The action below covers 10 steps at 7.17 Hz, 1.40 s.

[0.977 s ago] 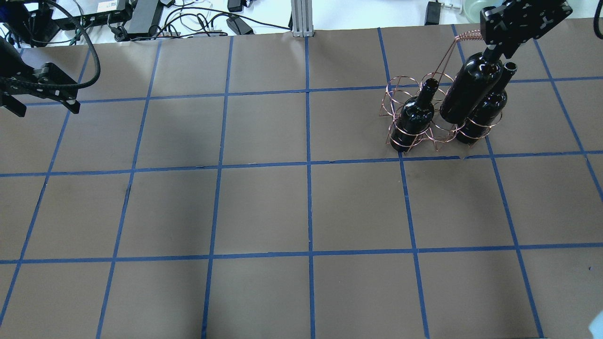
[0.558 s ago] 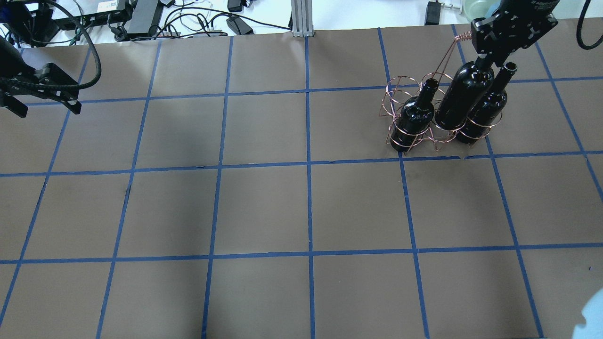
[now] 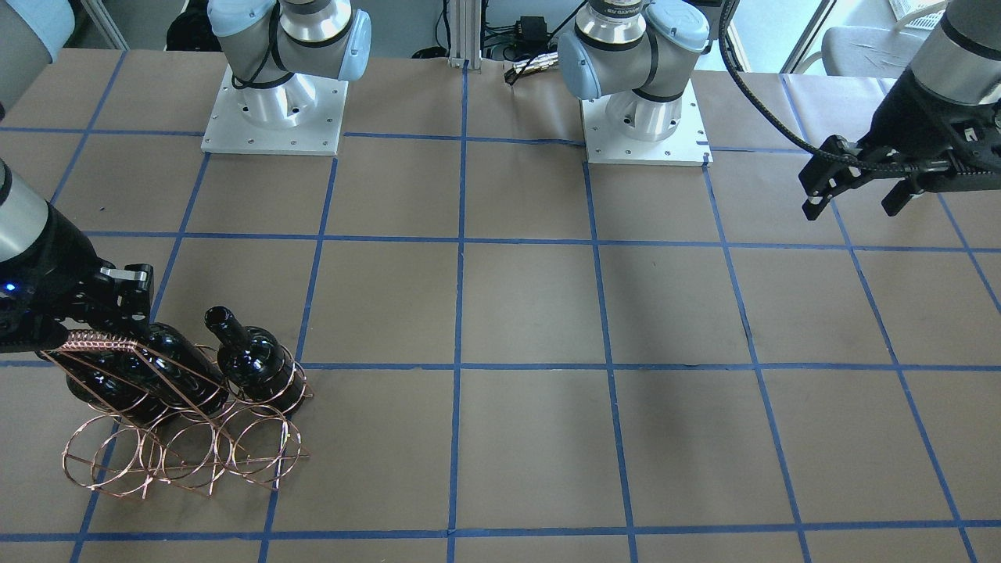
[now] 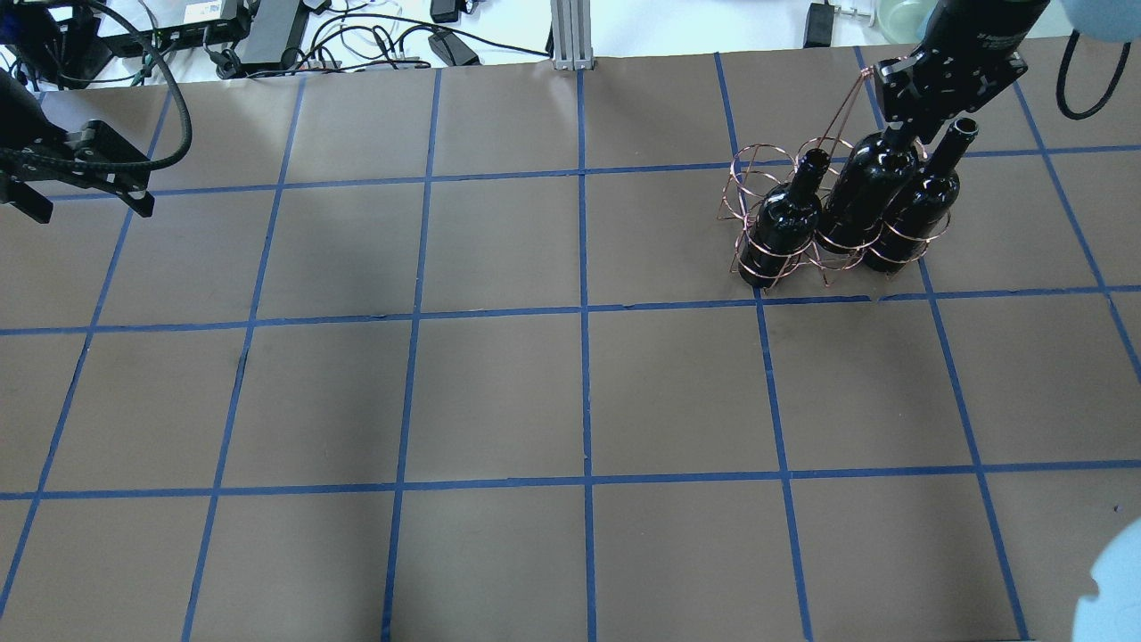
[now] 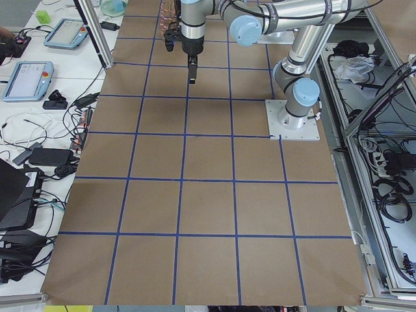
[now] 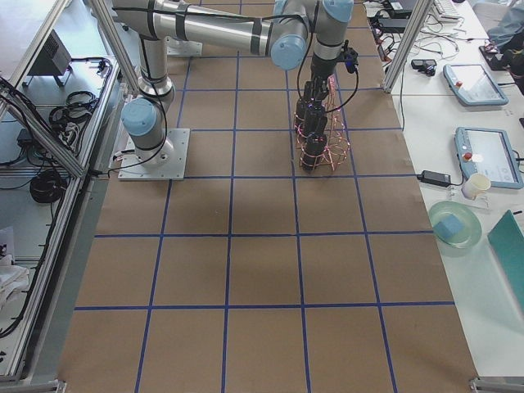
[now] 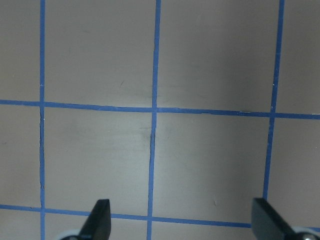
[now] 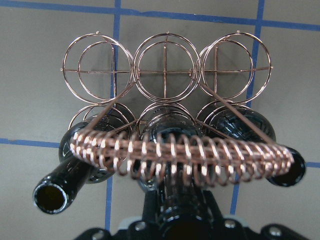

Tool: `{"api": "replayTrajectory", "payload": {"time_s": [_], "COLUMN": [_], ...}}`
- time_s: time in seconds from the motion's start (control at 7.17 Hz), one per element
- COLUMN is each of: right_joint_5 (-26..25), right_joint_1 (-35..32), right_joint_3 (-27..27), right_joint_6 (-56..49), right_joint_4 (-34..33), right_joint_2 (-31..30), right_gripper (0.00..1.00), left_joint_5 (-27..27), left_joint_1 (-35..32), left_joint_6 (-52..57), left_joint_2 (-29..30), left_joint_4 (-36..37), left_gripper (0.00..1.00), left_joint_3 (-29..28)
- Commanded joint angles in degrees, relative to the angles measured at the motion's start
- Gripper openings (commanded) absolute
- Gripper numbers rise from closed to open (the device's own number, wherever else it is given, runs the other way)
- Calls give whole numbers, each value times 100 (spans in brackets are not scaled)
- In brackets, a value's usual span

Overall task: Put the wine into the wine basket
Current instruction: 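Lower the bottle into the empty rack slot beside the other bottles, then open the right gripper and raise it away from the rack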

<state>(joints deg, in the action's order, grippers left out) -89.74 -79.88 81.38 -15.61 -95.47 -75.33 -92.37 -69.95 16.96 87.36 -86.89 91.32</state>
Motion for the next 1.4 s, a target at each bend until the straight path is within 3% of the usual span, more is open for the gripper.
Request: {"api": "replayTrajectory", "payload": {"time_s": [0.0,0.14,0.28,0.42,0.56,0.84,1.12,1.26], "right_joint_5": [0,0,0,17,9,61,9,0], "right_joint_1": [-98,-98,-98,-98,-98,-89,-89,-89], "right_joint_3": [80,80,80,80,80,27,9,9], "right_joint_6": [-47,-47,-56,-64,-56,-38,14,32], "right_joint_4": [-156,-156,-156,-182,-321,-279,140,317], "right_joint_2": [28,28,19,36,28,-147,-926,-1313], "right_gripper": [36,39,49,80,99,100,100,100], "left_joint_5": [0,0,0,69,79,79,96,44], "left_joint_1": [-2,-2,-2,-10,-10,-10,-97,-516], "left_joint_6": [0,0,0,-9,-9,-9,-44,-79], "left_joint_2": [0,0,0,9,9,0,0,-52], "left_joint_4": [-4,-4,5,5,5,5,5,5], "left_gripper": [100,100,100,100,100,100,100,100], "left_joint_3": [0,0,0,0,0,0,-8,-8]}}
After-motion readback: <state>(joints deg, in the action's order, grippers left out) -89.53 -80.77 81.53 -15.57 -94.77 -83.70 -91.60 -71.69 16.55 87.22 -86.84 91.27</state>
